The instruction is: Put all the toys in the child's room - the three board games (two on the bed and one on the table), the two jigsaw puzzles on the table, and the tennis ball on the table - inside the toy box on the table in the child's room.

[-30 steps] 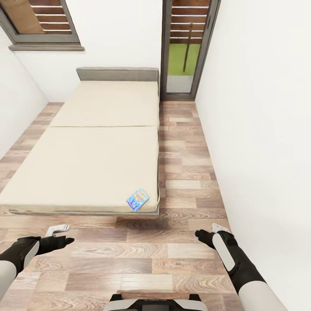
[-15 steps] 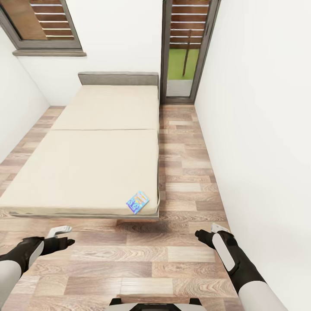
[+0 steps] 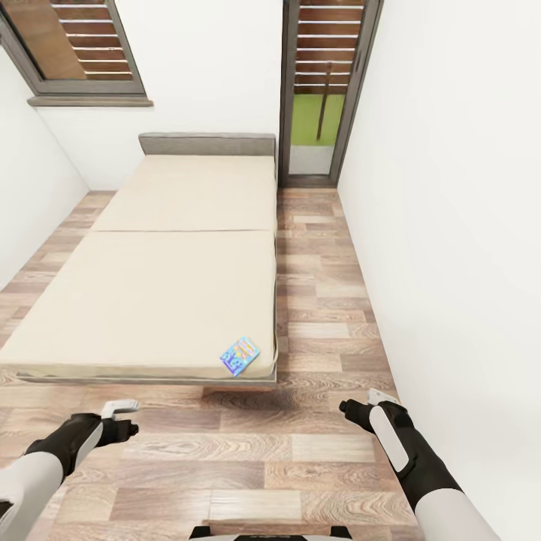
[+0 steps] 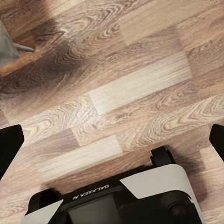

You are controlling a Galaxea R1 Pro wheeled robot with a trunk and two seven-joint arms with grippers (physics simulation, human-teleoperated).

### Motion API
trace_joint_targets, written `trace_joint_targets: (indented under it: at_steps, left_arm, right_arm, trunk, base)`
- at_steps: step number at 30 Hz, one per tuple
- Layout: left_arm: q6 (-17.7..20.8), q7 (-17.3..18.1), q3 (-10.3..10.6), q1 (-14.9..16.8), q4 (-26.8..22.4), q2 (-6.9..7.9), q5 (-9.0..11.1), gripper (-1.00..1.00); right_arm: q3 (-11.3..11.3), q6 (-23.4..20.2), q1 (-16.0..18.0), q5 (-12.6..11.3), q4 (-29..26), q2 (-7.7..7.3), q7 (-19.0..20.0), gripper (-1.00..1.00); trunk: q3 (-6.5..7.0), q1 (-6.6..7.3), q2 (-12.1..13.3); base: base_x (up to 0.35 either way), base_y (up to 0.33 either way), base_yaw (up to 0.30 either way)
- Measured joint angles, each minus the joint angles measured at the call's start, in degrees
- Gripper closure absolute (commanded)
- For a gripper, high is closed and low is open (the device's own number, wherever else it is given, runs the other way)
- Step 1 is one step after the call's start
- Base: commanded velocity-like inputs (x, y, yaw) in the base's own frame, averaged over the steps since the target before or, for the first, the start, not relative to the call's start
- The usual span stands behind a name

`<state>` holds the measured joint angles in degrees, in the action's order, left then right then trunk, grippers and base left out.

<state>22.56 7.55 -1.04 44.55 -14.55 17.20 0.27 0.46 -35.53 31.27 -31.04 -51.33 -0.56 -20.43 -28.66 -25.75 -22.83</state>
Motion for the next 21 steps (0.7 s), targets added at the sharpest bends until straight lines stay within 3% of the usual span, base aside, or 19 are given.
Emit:
trace_joint_targets:
  at_steps: [2, 5, 11, 15, 19, 21]
  left_arm:
    - [0.4, -1.3, 2.8, 0.0, 0.6, -0.90, -0.2, -1.00]
    - [0.5, -2.1, 5.0, 0.0, 1.0, -1.38, -0.3, -1.00]
    - [0.0, -2.1, 6.3, -0.6, 1.1, -1.47, -1.2, -1.00]
    - [-0.3, -1.8, 6.5, -0.9, 1.1, -0.94, -3.0, -1.00]
    - [-0.5, 1.7, 6.7, -1.3, 1.0, 0.49, -5.5, -1.00]
    - [-1.0, 8.3, 6.8, -1.5, 0.8, 1.66, -7.3, -1.00]
  right_arm:
    - [0.0, 0.0, 0.0, 0.0, 0.0, 0.00, 0.0, -1.00]
    - [0.0, -0.1, 0.0, 0.0, 0.0, -0.02, 0.0, -1.00]
    - [-0.1, -0.1, 0.0, 0.0, 0.0, 0.02, 0.0, -1.00]
    - [0.0, -0.1, 0.0, 0.0, 0.0, 0.04, 0.0, -1.00]
    - [-0.1, -0.1, 0.0, 0.0, 0.0, 0.01, 0.0, -1.00]
    - [-0.1, -0.1, 0.0, 0.0, 0.0, -0.02, 0.0, -1.00]
  trunk:
    - [0.17, 0.00, 0.0]
    - [0.44, 0.00, 0.0]
    - [0.96, 0.00, 0.0]
    - [1.31, 0.00, 0.0]
    - [1.66, 0.00, 0.0]
    - [1.84, 0.00, 0.0]
  base:
    - [0.000, 0.000, 0.000]
    - [0.000, 0.000, 0.000]
    - [0.000, 0.000, 0.000]
    - [0.000, 0.000, 0.000]
    - [0.000, 0.000, 0.000]
    - [0.000, 0.000, 0.000]
